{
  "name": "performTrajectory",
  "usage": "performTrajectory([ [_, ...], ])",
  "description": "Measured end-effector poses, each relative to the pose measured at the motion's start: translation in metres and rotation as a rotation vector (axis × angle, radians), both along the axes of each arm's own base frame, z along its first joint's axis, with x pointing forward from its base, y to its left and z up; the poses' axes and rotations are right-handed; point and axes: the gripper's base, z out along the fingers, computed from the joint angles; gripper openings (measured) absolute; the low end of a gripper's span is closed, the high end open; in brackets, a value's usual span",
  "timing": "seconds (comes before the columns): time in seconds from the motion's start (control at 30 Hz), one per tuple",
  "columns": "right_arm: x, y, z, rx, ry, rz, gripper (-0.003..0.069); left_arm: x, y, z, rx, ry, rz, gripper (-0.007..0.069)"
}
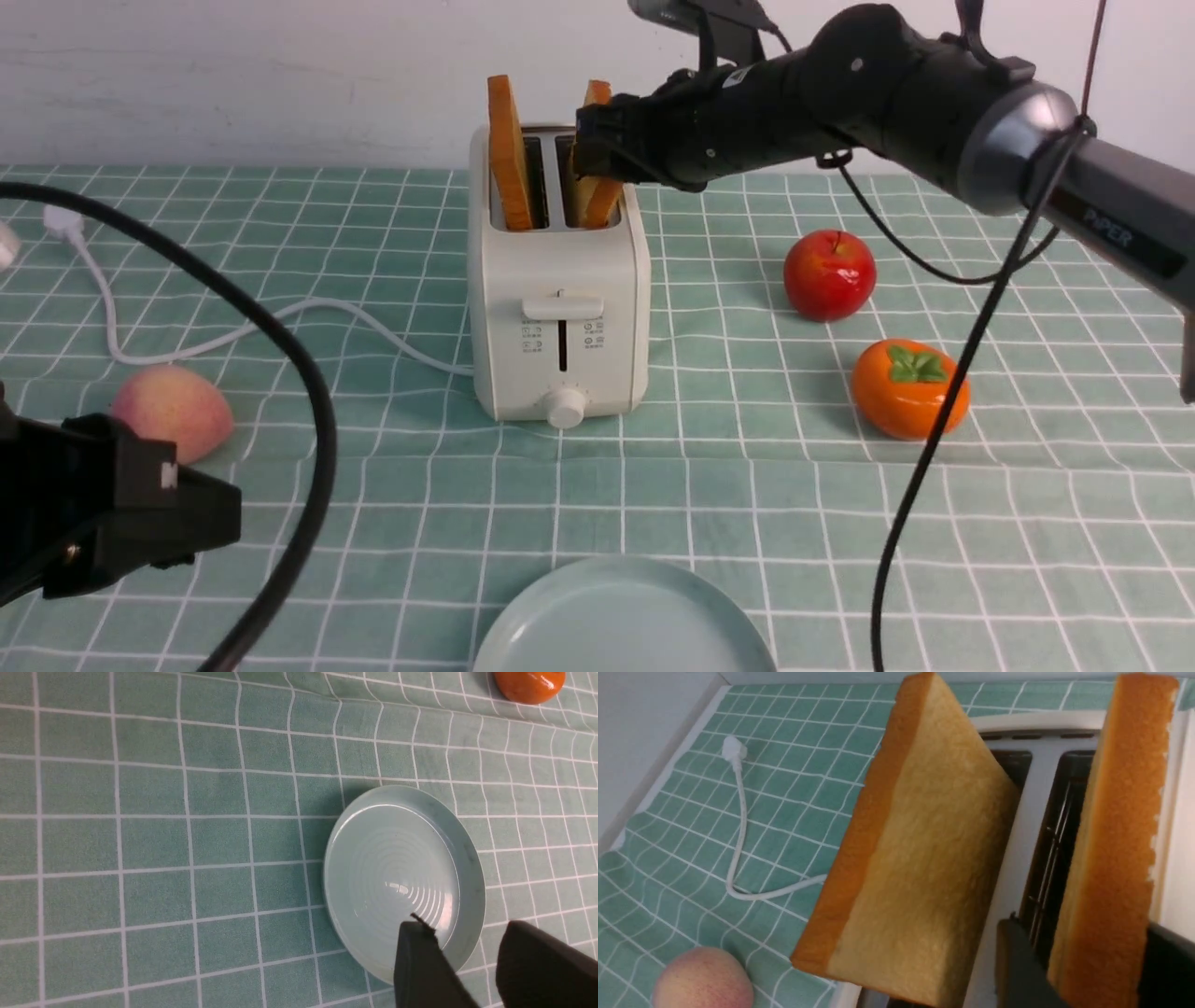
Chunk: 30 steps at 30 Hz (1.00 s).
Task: Take toasted bread from bread machine on blue coffee table place on plate.
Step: 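Grasp the toast slice in the toaster and pull it up out of the slot with the right gripper, then place the held slice of bread on top of the slice on the plate with the right gripper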
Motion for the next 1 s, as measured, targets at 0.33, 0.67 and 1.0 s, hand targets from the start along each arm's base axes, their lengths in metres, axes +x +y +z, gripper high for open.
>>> performTrajectory([
  [0.33,-0.016,-0.026,0.060,0.050,-0.088,-0.021,0.0117,-0.002,-0.001,-0.001,-0.006,0.028,-0.015,0.0237],
  [0.67,-0.111,-0.138,0.166,-0.115,0.006,0.058,0.0117,-0.006,-0.002,-0.003,0.001,0.069,-0.036,0.0237],
  [1.0,-0.132,-0.088,0.036,-0.047,0.566,0.260,0.0117,-0.006,-0.002,-0.003,-0.006,0.074,-0.040,0.0237],
])
